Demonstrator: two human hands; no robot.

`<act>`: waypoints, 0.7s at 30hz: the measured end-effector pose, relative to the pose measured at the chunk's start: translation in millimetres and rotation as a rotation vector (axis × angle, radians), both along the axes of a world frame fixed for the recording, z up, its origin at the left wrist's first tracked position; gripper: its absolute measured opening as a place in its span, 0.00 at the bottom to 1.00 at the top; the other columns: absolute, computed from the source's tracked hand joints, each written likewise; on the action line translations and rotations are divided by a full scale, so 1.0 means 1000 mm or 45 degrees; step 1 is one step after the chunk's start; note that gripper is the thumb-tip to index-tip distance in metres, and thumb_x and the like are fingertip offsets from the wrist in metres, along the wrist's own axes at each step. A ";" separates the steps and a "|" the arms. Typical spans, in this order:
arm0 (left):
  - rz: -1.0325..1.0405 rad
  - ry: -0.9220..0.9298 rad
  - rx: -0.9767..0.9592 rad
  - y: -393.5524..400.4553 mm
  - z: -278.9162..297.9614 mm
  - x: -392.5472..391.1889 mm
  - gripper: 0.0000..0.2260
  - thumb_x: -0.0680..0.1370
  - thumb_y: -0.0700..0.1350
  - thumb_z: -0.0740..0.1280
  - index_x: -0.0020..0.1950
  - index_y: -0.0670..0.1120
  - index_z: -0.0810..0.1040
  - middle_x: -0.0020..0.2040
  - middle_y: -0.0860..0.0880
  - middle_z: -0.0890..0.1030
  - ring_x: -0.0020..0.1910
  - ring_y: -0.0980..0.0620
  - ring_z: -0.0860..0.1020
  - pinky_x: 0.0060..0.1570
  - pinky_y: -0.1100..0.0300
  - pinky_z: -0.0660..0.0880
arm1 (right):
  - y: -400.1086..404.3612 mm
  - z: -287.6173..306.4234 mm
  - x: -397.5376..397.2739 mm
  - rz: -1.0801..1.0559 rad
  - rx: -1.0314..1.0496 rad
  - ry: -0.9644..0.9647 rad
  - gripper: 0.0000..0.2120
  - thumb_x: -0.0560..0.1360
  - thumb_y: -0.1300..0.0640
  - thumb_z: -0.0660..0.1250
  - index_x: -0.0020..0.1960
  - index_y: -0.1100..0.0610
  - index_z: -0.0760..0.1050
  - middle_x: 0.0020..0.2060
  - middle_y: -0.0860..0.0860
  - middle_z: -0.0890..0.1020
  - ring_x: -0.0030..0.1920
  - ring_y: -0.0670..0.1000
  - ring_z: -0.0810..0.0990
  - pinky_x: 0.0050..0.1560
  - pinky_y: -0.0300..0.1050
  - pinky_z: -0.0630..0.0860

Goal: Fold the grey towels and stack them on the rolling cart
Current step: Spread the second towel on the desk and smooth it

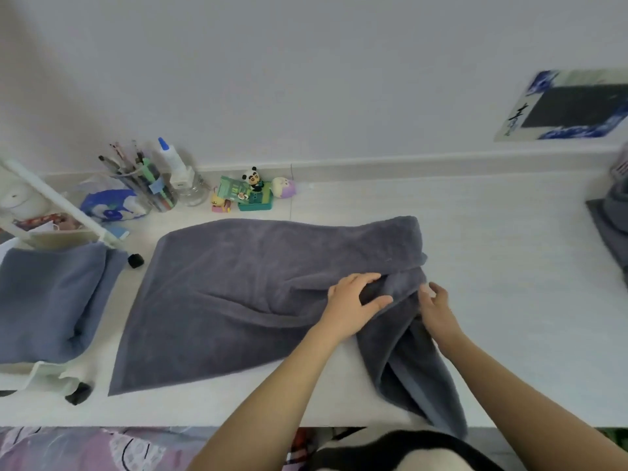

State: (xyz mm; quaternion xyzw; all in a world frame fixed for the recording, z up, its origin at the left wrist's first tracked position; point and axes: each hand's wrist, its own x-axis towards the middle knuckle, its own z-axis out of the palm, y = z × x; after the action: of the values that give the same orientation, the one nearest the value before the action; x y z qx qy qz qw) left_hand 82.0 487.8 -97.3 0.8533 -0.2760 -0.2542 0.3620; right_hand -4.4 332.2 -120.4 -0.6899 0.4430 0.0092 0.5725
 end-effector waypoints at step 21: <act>0.475 0.444 -0.617 0.027 0.073 0.062 0.15 0.82 0.42 0.57 0.45 0.48 0.84 0.46 0.50 0.84 0.52 0.51 0.79 0.57 0.58 0.72 | -0.063 0.105 0.044 -0.372 -0.126 -0.526 0.21 0.79 0.46 0.59 0.32 0.56 0.71 0.28 0.50 0.73 0.33 0.49 0.70 0.33 0.40 0.67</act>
State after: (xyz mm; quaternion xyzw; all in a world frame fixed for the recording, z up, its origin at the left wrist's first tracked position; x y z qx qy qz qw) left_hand 144.5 514.3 -23.9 0.7221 -0.1016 -0.2528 0.6359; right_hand 39.8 269.1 -15.9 -0.6330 0.4114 -0.2364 0.6118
